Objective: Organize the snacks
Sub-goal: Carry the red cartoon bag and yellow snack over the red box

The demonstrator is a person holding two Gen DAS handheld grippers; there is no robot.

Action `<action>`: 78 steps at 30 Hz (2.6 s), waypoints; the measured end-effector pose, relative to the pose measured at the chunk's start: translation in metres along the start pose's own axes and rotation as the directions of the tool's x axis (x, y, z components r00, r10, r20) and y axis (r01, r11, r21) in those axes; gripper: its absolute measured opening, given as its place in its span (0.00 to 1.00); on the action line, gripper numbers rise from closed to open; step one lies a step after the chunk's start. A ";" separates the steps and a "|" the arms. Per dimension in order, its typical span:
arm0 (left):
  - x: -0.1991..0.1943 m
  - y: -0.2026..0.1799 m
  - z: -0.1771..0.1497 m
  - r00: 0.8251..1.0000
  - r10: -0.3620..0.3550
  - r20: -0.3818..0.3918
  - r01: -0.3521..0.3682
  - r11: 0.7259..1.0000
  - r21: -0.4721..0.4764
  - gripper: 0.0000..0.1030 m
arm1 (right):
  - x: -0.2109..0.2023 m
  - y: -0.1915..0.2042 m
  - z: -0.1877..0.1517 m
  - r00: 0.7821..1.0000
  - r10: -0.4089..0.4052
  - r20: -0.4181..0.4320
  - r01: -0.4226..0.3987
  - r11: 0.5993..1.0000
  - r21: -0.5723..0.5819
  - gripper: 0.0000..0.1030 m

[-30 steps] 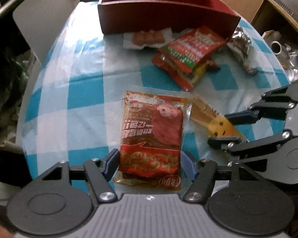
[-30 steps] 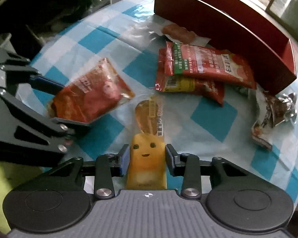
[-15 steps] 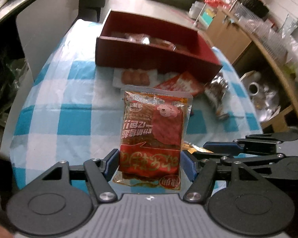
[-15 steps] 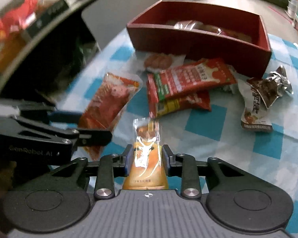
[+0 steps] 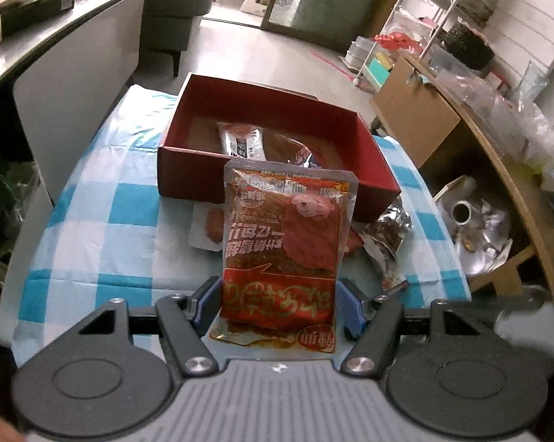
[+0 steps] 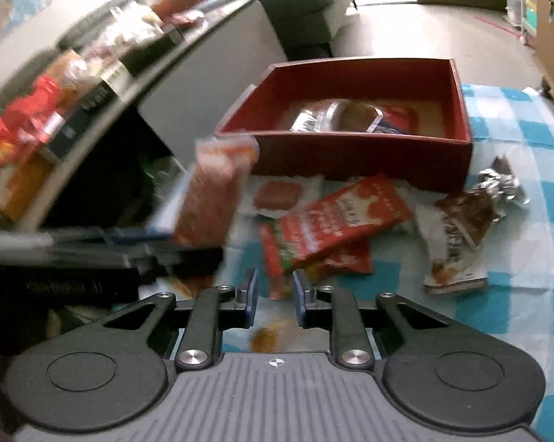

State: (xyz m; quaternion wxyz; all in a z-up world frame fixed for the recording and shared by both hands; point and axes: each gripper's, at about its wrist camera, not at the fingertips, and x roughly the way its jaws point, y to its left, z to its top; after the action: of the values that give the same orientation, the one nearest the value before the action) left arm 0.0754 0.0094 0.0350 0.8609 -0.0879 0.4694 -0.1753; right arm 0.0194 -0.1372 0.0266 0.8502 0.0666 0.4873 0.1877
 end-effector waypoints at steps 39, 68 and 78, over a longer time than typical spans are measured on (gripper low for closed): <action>-0.004 0.036 -0.012 0.999 0.013 -0.042 -0.014 0.999 -0.041 0.59 | 0.029 0.031 -0.024 0.982 -0.177 -0.065 0.173 0.983 -0.058 0.35; 0.096 -0.011 0.132 0.980 0.168 0.105 -0.176 0.981 0.077 0.59 | 0.064 -0.061 0.150 0.959 -0.230 0.164 0.221 0.972 0.075 0.36; 0.112 -0.010 0.129 0.976 0.200 0.085 -0.208 0.974 0.087 0.62 | 0.082 -0.071 0.154 0.952 -0.270 0.144 0.258 0.961 0.096 0.46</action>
State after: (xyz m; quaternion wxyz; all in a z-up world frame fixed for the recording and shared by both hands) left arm 0.2372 -0.0447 0.0219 0.8949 -0.0048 0.4339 -0.1046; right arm 0.2059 -0.1607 0.0191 0.9000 0.0475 0.4307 0.0481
